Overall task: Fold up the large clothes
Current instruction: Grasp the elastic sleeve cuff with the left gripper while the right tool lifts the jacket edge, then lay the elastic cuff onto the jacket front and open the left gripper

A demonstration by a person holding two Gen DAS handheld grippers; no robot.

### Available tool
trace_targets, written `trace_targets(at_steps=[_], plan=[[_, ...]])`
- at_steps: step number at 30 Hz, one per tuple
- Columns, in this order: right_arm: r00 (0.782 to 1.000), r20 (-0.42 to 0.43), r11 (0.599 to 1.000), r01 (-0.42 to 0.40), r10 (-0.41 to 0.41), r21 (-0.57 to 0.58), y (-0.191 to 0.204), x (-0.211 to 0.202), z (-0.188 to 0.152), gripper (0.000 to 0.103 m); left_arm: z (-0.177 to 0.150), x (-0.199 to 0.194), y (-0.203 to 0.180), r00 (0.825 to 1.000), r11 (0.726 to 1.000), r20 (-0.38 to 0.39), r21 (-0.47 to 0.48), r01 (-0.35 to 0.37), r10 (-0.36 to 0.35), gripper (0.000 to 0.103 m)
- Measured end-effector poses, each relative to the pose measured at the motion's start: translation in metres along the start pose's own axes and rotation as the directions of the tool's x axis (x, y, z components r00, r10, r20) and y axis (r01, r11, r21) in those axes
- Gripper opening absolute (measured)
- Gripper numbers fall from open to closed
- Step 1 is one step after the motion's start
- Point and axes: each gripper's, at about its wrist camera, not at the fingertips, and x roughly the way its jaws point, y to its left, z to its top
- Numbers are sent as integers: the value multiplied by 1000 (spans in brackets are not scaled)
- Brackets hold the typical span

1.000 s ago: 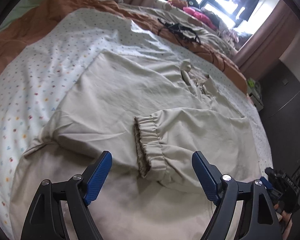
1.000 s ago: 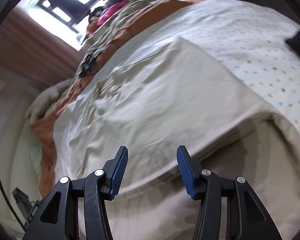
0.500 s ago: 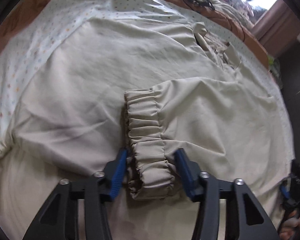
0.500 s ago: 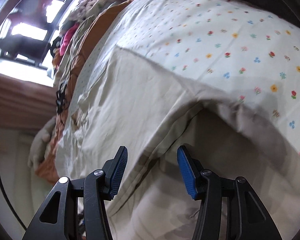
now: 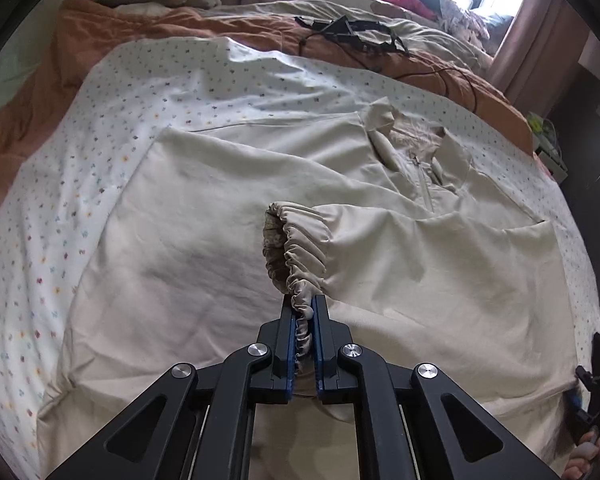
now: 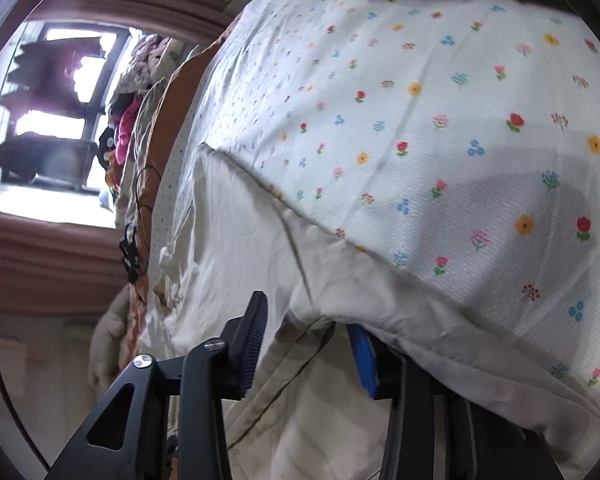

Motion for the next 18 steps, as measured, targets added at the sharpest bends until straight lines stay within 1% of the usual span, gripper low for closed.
trace_targets(at_steps=[2,4,8,10,11,12,14,15,16,17,18], plan=[[1000,6,1000,-14,14,21,-4,1,2,33,-3,12,2,999,1000,-32,0,-9,9,7],[999,16,999,-29,28,46,-10,1,4,24,-8,27,5,997,1000,-78,-8,-13,12,8],[999,20,996,-51,50,78,-17,2,4,22,-14,35,8,996,1000,-92,-12,-21,19,16],[1000,14,998,-27,26,65,-13,2,4,22,-14,32,11,995,1000,-103,-19,-15,13,22],[1000,8,998,-7,6,55,-10,2,4,23,-14,29,12,994,1000,-107,-23,-5,3,22],[1000,4,999,6,-6,47,-7,1,3,26,-15,25,15,994,1000,-109,-30,9,-12,22],[999,-6,999,34,-34,11,1,-1,0,36,-17,12,23,993,998,-107,-50,36,-41,23],[999,-11,999,40,-40,-3,5,-1,-1,46,-18,8,25,993,997,-104,-57,43,-49,24],[999,-15,999,38,-38,-20,10,-4,-5,53,-20,1,29,993,996,-97,-70,56,-62,26],[999,-19,999,31,-32,-32,14,-7,-9,55,-22,-8,34,993,994,-86,-85,69,-76,29],[1000,-18,998,21,-22,-53,19,-11,-14,54,-23,-15,37,994,993,-76,-96,74,-81,39]])
